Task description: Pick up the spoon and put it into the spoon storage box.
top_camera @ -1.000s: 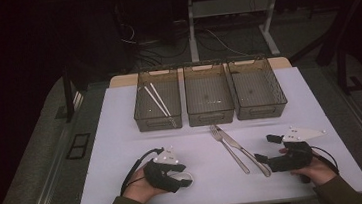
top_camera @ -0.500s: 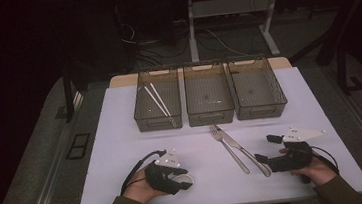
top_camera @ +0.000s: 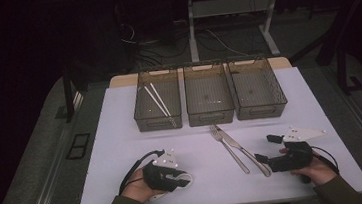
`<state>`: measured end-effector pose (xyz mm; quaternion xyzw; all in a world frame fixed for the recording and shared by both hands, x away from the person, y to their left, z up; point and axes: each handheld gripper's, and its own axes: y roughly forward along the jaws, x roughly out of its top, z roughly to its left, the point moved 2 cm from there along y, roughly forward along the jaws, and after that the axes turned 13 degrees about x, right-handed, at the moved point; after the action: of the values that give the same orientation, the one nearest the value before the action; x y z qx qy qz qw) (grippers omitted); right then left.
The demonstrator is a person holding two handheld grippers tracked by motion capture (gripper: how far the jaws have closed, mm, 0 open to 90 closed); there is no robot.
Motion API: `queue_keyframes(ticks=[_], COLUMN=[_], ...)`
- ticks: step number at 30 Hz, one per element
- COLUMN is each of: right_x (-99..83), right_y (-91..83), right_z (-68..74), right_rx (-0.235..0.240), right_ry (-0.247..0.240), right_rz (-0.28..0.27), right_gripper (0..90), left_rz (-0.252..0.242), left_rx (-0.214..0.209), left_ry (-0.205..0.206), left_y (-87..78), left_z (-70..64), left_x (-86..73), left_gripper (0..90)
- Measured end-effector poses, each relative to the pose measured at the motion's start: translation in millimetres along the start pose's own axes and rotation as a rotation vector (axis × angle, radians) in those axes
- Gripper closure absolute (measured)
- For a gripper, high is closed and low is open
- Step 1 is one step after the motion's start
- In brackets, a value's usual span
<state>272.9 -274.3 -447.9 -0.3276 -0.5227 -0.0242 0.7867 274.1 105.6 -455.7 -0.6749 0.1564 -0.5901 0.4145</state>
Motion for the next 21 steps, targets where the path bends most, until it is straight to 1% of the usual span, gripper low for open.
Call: queue_keyframes(ticks=[2, 5, 6, 9, 11, 15, 17, 19, 21], right_x=[0.0, 0.0, -0.1, 0.0, 0.0, 0.0, 0.0, 0.0, 0.0], right_y=[0.0, -0.1, -0.1, -0.1, -0.2, -0.6, -0.8, -0.8, -0.8], right_z=[-0.1, -0.1, -0.1, 0.0, 0.3, 0.2, 0.1, 0.0, 0.2], right_rx=[0.000, 0.000, 0.000, 0.000, 0.001, 0.001, 0.001, 0.001, 0.002], right_ry=[0.000, -0.001, -0.001, -0.003, -0.003, -0.004, -0.002, -0.003, -0.002], right_rz=[0.000, 0.000, 0.000, 0.000, -0.001, -0.002, -0.003, -0.003, -0.003], right_gripper=[15.6, 15.6, 15.6, 15.6, 15.6, 15.6, 15.6, 15.6, 15.6], left_rz=[0.000, -0.012, -0.012, -0.005, -0.006, -0.007, -0.020, -0.029, -0.046], left_rx=[0.006, 0.002, 0.003, 0.007, 0.023, 0.039, 0.042, 0.058, 0.063], left_ry=[0.012, -0.002, 0.000, 0.004, 0.011, -0.006, -0.016, -0.024, -0.040], left_y=[-1.1, -3.5, -4.0, -4.5, -4.5, -6.1, -7.6, -9.8, -12.5], left_z=[0.6, 0.6, 0.8, 0.6, 0.8, 0.9, 1.5, 2.4, 3.7], left_x=[0.6, 1.4, 1.6, 2.3, 3.4, 5.6, 6.5, 7.8, 9.2], left_gripper=[71.1, 77.4, 79.2, 80.1, 80.4, 80.6, 80.6, 80.6, 80.6])
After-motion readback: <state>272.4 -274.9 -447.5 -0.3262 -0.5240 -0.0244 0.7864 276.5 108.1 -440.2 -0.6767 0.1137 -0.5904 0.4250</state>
